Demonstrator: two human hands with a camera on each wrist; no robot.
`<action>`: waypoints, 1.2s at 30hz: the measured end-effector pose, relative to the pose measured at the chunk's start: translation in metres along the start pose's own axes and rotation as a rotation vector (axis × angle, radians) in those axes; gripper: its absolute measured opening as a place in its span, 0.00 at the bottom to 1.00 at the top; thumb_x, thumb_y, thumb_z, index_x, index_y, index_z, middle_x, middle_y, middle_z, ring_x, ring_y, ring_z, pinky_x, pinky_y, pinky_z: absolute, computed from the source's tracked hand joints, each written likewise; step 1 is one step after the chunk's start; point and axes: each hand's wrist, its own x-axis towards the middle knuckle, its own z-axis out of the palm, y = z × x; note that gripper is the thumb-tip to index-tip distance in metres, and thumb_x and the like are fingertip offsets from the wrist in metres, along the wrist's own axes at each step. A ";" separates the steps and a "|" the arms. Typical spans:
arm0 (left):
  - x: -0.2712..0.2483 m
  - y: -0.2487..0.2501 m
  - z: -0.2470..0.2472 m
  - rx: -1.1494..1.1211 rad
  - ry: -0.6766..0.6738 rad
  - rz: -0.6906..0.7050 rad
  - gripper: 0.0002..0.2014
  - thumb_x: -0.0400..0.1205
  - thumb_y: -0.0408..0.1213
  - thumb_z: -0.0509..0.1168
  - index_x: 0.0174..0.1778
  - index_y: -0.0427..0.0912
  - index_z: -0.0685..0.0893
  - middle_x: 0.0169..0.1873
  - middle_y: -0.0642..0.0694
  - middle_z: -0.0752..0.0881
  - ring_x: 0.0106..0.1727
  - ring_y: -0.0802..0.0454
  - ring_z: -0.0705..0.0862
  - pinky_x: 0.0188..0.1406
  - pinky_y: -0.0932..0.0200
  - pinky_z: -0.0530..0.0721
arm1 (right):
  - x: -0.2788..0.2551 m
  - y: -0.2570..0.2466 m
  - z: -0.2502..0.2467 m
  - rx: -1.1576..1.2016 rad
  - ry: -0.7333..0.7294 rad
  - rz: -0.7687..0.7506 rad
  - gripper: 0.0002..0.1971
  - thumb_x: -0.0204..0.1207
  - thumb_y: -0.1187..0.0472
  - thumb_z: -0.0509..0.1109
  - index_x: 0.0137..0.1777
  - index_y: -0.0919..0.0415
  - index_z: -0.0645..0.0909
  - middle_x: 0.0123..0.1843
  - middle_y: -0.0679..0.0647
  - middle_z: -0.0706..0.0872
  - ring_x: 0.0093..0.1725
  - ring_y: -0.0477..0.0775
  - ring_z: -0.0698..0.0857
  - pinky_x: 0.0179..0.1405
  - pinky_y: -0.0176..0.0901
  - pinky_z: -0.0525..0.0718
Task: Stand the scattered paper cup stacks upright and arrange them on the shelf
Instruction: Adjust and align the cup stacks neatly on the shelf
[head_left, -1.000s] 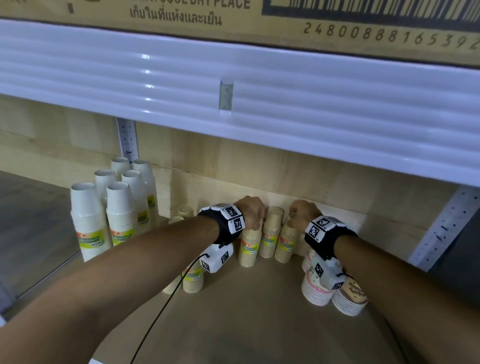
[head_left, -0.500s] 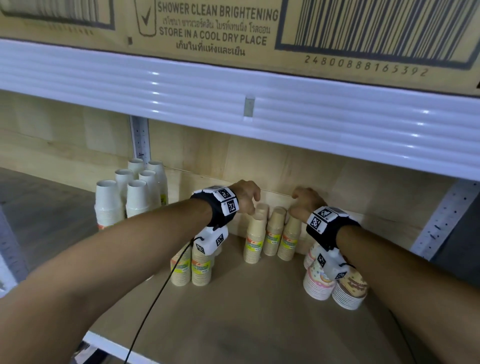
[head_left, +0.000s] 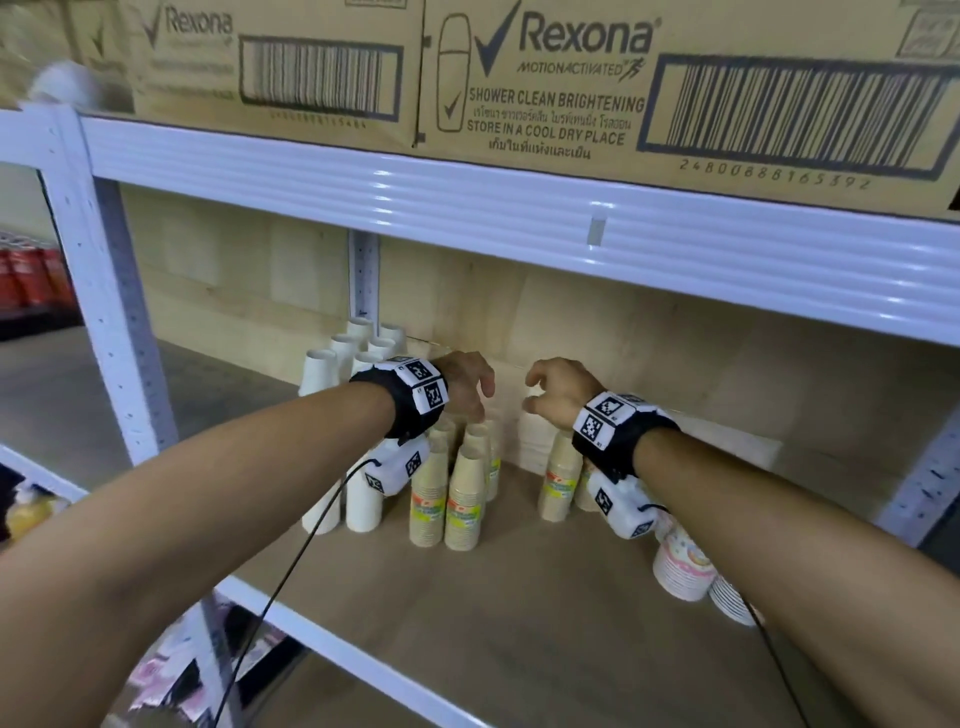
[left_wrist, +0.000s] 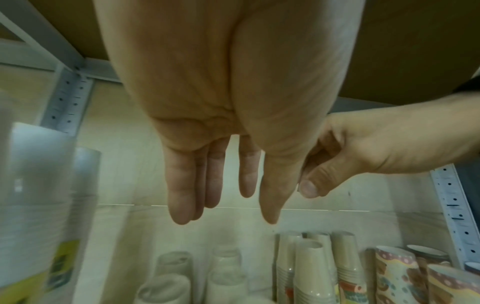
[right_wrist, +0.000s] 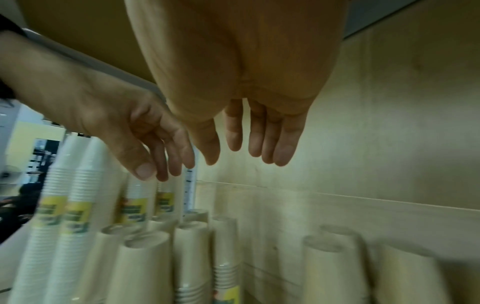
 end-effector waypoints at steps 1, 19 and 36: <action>-0.005 -0.004 0.000 0.007 -0.003 -0.007 0.19 0.78 0.38 0.74 0.65 0.49 0.83 0.62 0.50 0.73 0.52 0.52 0.75 0.46 0.61 0.75 | -0.002 -0.008 0.004 0.005 -0.023 -0.020 0.19 0.69 0.52 0.76 0.60 0.51 0.83 0.62 0.54 0.83 0.56 0.55 0.84 0.57 0.45 0.83; -0.032 -0.042 0.038 -0.048 -0.085 -0.028 0.17 0.78 0.32 0.72 0.65 0.40 0.86 0.62 0.42 0.85 0.61 0.44 0.83 0.48 0.59 0.79 | -0.027 -0.065 0.069 -0.008 -0.257 -0.034 0.12 0.68 0.56 0.77 0.49 0.60 0.88 0.50 0.59 0.89 0.50 0.61 0.87 0.50 0.48 0.87; -0.030 -0.043 0.055 -0.061 -0.001 -0.016 0.12 0.75 0.26 0.72 0.54 0.39 0.86 0.52 0.44 0.86 0.51 0.48 0.84 0.42 0.59 0.79 | -0.032 -0.067 0.078 -0.040 -0.189 -0.022 0.07 0.70 0.65 0.75 0.47 0.67 0.86 0.50 0.63 0.89 0.51 0.63 0.88 0.48 0.48 0.88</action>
